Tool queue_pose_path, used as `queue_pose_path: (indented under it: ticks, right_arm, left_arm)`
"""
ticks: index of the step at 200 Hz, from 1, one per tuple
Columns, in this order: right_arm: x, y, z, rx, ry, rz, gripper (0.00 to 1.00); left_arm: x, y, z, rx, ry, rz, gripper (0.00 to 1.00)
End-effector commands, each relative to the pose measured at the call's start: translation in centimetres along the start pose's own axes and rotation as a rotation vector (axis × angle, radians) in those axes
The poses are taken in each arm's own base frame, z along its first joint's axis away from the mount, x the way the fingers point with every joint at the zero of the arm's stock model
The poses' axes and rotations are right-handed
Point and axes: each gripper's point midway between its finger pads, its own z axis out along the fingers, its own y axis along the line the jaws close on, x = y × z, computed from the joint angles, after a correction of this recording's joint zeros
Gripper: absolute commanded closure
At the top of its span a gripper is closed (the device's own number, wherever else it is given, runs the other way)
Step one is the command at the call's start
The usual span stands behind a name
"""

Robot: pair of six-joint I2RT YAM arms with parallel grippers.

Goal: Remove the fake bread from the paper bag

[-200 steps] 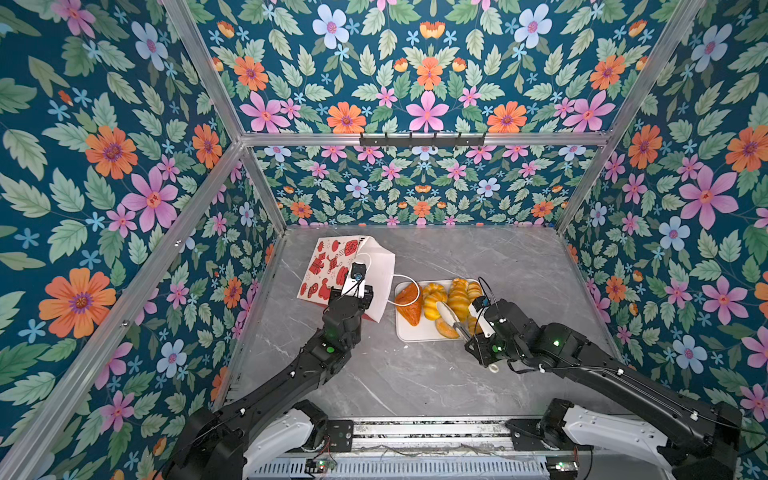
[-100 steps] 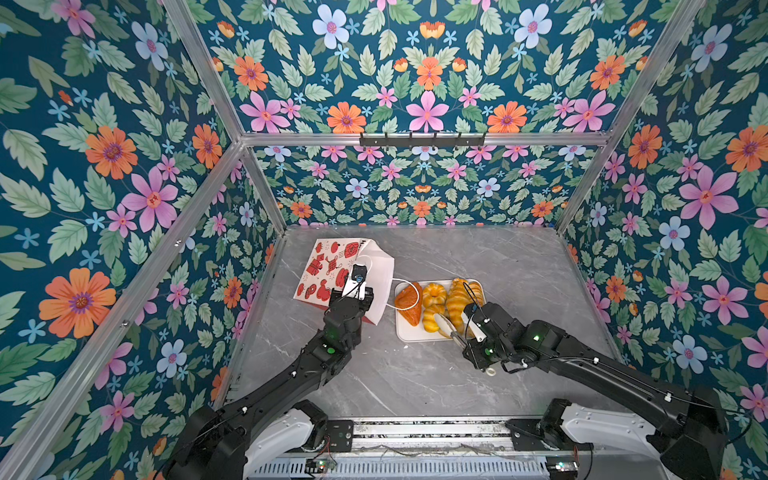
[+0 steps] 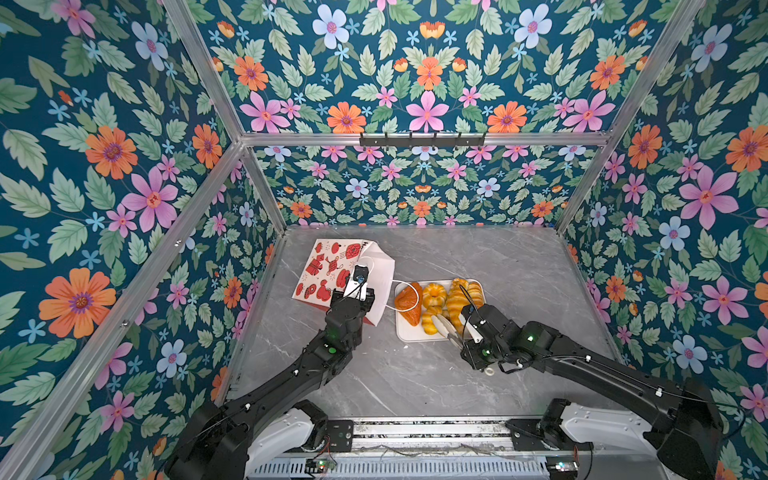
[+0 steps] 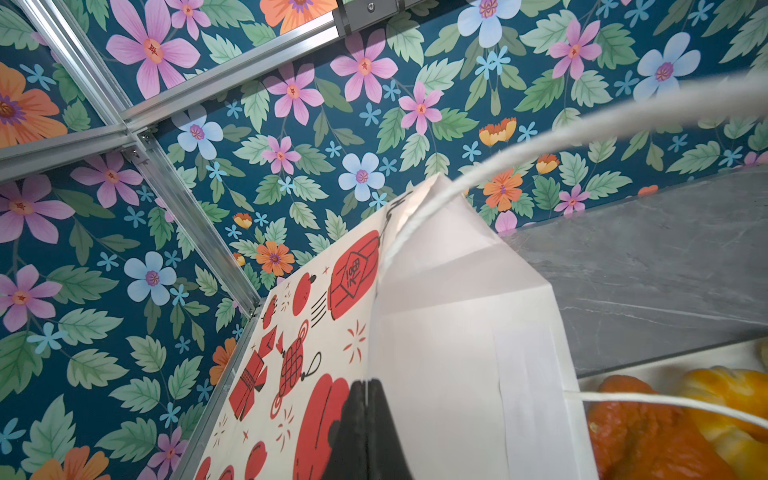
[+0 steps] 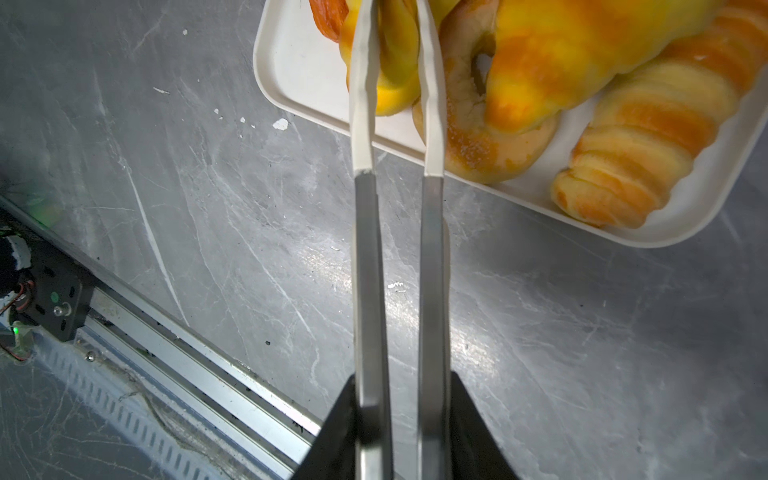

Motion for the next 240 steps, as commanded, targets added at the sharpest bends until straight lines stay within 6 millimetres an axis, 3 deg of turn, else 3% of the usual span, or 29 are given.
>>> queue_pose_path:
  ticks: [1, 31, 67, 102, 140, 164, 196, 240]
  right_arm:
    - [-0.4, -0.5, -0.4, 0.024, -0.033, 0.019, 0.64]
    - [-0.6, -0.5, -0.6, 0.024, -0.044, 0.022, 0.57]
    - [-1.2, -0.4, -1.3, 0.016, -0.088, 0.028, 0.56]
    - [-2.3, 0.0, -2.9, -0.017, -0.177, 0.030, 0.56]
    - [-3.3, -1.6, -5.5, 0.048, -0.297, 0.054, 0.57]
    - [-3.5, -4.3, -7.7, 0.152, -0.356, 0.078, 0.58]
    - [-2.6, -11.1, -8.9, 0.350, -0.341, 0.242, 0.62]
    - [-3.6, -16.8, -6.4, 0.359, -0.293, 0.542, 0.64]
  left_arm:
    - [-0.8, 0.0, 0.1, -0.001, -0.031, -0.036, 1.00]
    - [-0.8, -0.2, 0.3, 0.005, -0.031, -0.036, 1.00]
    - [-1.0, -0.2, 0.3, 0.005, -0.036, -0.038, 1.00]
    - [-0.9, -0.2, 0.3, 0.004, -0.034, -0.039, 1.00]
    - [-1.1, 0.0, 0.2, 0.001, -0.038, -0.046, 1.00]
    - [-1.3, 0.2, 0.2, -0.005, -0.040, -0.058, 1.00]
    - [-2.1, 0.6, -0.1, -0.006, -0.048, -0.092, 1.00]
    - [-3.0, 0.8, -0.1, 0.002, -0.023, -0.117, 1.00]
